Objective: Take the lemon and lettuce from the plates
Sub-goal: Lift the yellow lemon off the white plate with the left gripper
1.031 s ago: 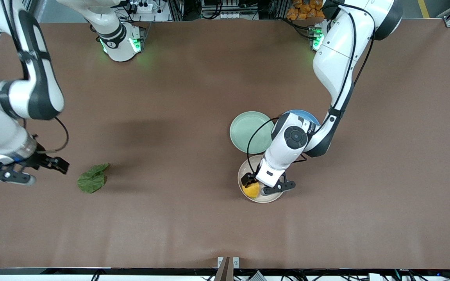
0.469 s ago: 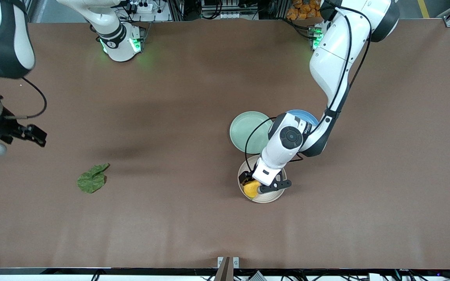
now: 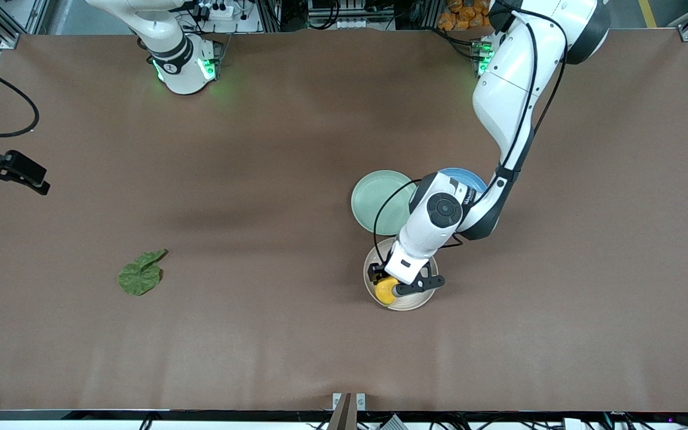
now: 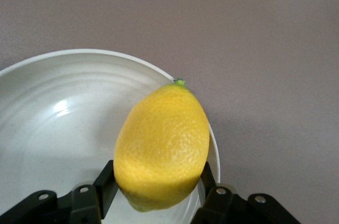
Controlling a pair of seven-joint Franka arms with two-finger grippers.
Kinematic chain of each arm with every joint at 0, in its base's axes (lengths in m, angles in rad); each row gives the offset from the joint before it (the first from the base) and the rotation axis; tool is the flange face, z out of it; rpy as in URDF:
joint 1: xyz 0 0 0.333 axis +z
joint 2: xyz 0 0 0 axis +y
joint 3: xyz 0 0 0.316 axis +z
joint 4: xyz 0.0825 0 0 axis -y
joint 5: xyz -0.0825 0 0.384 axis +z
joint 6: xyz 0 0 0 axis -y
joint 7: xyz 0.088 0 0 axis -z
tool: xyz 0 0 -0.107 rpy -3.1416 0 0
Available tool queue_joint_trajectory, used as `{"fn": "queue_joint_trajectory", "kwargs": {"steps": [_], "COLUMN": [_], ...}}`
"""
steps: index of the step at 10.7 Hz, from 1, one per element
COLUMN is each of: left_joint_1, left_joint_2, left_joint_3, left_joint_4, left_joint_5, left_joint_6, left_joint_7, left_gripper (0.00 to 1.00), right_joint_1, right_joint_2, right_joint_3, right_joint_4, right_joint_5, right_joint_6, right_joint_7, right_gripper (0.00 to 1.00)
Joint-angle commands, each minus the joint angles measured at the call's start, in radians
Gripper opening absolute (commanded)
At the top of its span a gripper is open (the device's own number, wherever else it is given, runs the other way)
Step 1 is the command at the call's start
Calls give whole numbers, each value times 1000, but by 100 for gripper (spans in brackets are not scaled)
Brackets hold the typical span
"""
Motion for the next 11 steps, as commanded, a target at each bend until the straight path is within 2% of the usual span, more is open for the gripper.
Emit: {"fn": "queue_joint_trajectory", "kwargs": {"steps": [1,3,4,6,8,11], "left_joint_1": [-9,6,26,113,217,349], "left_joint_2": [-30,-77,-106,-174,-246,-281], "left_joint_3": [13,13,13,13,13,16], "left_joint_4": [11,2,2,-6,-50,-66], "left_joint_5": [-6,-7,-9,-4,-3,22], "left_joint_6": [7,-23,-82,-263,-382,-540], "left_joint_7": [-10,-16,-15,-2,66,192], "left_gripper": [0,0,0,0,0,0], "right_joint_1": [-6,-26,-26,-26,-25,-21], "right_joint_2": [-19,-8,-7,6,35,44], "right_joint_3": [-3,0,0,0,2,3], "right_joint_4": [17,72,74,72,69,68], "right_joint_5": [13,14,11,7,23,24], "right_joint_6": [-20,-21,-21,-19,20,25], "right_joint_7": [-19,-8,-29,-39,-42,-40], "right_gripper": [100,100,100,100,100,100]}}
